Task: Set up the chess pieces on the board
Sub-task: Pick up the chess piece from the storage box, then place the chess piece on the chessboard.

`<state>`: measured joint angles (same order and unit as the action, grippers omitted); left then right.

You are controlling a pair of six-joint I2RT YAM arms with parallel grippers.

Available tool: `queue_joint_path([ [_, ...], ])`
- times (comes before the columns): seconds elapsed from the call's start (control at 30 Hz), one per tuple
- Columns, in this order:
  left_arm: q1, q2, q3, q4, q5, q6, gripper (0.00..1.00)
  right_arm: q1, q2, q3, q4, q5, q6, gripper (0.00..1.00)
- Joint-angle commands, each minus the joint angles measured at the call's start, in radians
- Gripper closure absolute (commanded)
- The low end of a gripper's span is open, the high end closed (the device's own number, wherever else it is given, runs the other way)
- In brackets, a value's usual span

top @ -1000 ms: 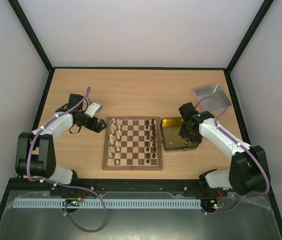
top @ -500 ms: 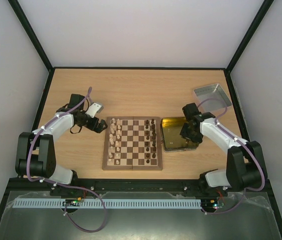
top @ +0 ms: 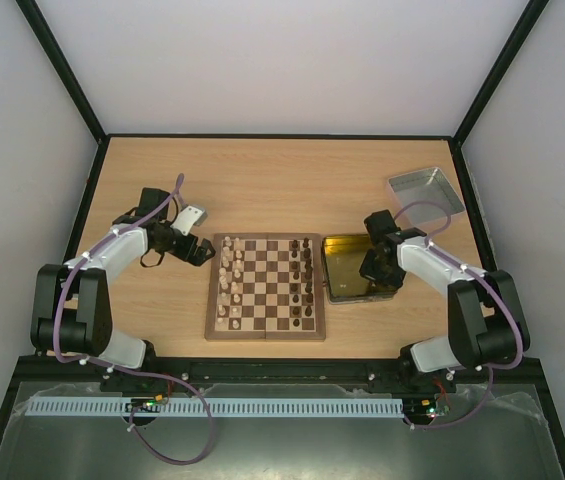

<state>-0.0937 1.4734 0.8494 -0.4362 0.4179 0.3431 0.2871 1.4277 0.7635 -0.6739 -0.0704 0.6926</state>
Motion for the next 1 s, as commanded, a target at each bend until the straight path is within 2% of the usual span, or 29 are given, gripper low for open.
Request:
queue_joint_path([
  [0.0, -0.005, 0.016, 0.003, -0.009, 0.010, -0.001, 0.00, -0.005, -0.008, 0.005, 0.010, 0.029, 0.012, 0.98],
  [0.3, -0.006, 0.019, 0.005, -0.008, 0.009, -0.001, 0.00, 0.001, -0.131, 0.118, -0.116, 0.084, -0.003, 0.98],
  [0.43, -0.008, 0.018, 0.004, -0.007, 0.004, -0.003, 0.00, 0.054, -0.173, 0.149, -0.157, 0.108, 0.017, 0.98],
  [0.7, -0.008, 0.021, 0.000, -0.006, -0.006, -0.004, 0.00, 0.377, -0.209, 0.155, -0.229, 0.129, 0.166, 0.98],
  [0.97, -0.010, 0.026, 0.003, -0.004, -0.011, -0.006, 0.00, 0.638, -0.200, 0.178, -0.300, 0.123, 0.269, 0.98],
])
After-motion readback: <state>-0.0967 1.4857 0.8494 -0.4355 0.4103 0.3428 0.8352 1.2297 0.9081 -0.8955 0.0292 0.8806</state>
